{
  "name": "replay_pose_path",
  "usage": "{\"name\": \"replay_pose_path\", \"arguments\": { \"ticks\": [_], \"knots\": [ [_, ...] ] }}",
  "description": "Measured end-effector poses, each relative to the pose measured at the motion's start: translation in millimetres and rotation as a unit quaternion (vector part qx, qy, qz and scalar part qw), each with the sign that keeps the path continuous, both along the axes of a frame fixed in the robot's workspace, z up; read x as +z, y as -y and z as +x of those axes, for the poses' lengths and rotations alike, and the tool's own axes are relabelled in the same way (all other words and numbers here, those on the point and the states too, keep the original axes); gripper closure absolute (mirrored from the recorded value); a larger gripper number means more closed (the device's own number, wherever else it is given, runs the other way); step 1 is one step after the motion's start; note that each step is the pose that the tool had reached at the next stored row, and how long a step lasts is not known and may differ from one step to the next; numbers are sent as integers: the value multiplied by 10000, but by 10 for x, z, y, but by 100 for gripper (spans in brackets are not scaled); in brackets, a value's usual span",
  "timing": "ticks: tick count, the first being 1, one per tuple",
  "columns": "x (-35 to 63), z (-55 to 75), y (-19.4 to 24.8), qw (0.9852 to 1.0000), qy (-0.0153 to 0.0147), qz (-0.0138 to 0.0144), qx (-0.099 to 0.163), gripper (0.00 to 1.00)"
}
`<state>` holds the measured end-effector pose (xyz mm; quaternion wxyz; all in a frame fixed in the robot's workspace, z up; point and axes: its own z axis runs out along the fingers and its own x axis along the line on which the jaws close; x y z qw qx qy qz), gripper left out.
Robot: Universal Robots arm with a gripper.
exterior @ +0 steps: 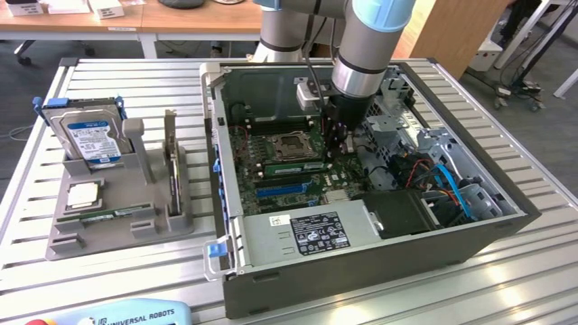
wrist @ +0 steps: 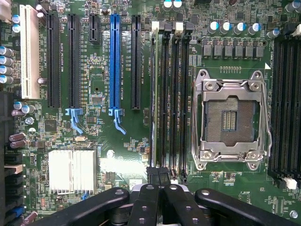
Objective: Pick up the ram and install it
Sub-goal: 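Press down the ram until it locks into place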
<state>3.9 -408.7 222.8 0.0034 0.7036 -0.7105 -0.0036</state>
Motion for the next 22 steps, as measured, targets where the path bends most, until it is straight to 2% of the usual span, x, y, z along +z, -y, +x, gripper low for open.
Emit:
{"name": "replay_pose_path", "arguments": {
  "ticks": [5, 7, 16, 22],
  "knots": [
    [13, 0, -2, 10000, 2, 8, 0, 90],
    [48, 0, 0, 10000, 0, 1, -1, 90],
    [214, 0, 0, 10000, 0, 1, 0, 90],
    [226, 0, 0, 10000, 0, 1, 0, 90]
  ]
}}
